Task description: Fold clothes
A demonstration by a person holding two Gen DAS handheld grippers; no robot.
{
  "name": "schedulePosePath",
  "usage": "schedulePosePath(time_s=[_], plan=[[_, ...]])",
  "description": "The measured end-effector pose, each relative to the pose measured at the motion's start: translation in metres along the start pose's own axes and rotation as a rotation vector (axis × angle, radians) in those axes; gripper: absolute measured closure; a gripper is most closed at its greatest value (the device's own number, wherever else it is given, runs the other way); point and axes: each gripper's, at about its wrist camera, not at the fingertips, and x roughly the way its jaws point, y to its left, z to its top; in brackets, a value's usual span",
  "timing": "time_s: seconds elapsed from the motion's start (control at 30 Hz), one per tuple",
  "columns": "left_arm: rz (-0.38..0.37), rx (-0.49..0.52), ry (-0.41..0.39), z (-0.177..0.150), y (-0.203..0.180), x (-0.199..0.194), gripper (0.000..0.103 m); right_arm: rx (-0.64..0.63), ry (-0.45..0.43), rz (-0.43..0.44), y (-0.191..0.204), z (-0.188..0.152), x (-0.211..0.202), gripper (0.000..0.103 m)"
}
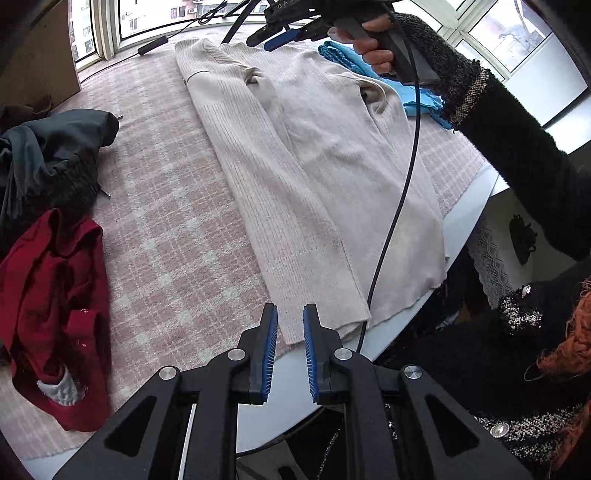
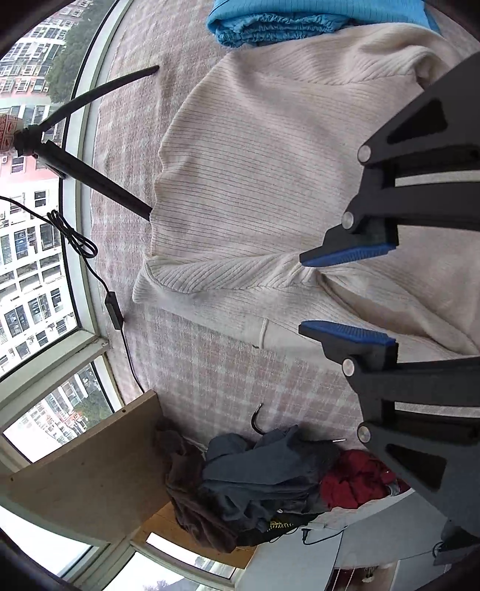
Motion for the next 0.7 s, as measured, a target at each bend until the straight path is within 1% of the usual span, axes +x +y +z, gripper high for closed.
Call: schedulePosePath(time_s=[0.07,0.1,0.13,0.27,0.33,0.5,0.6,0.67,0.7], plan=[[0.003,-0.005,0.043,0.006,-0.001,0.027,0.091,-0.063,0.037,-0.075,0.012,-0.003,0.016,0.071],[0.007,-0.007,0.066,0.008,-0.001,0.041,0.090,-0.062,0.063,-0.089,0.011,-0.007,0.023,0.064],[0.003,-0.012,0.076,0.007,-0.001,0.046,0.086,-0.060,0.088,-0.101,0.009,-0.010,0.030,0.062],[-0.030,-0.034,0.098,-0.004,0.003,0.058,0.085,-0.020,0.138,-0.059,0.000,-0.015,0.048,0.061],[-0.048,-0.047,0.105,-0.009,0.006,0.059,0.082,-0.024,0.147,-0.063,-0.001,-0.017,0.051,0.057],[-0.056,-0.063,0.107,-0.016,0.010,0.059,0.075,-0.044,0.156,-0.078,0.004,-0.016,0.051,0.057],[-0.073,-0.072,0.105,-0.020,0.015,0.061,0.075,-0.052,0.162,-0.089,0.006,-0.015,0.052,0.057],[-0.096,-0.064,0.105,-0.021,0.016,0.062,0.079,-0.056,0.166,-0.096,0.006,-0.015,0.054,0.057],[-0.114,-0.053,0.102,-0.020,0.014,0.062,0.101,-0.056,0.165,-0.097,0.006,-0.015,0.054,0.057]])
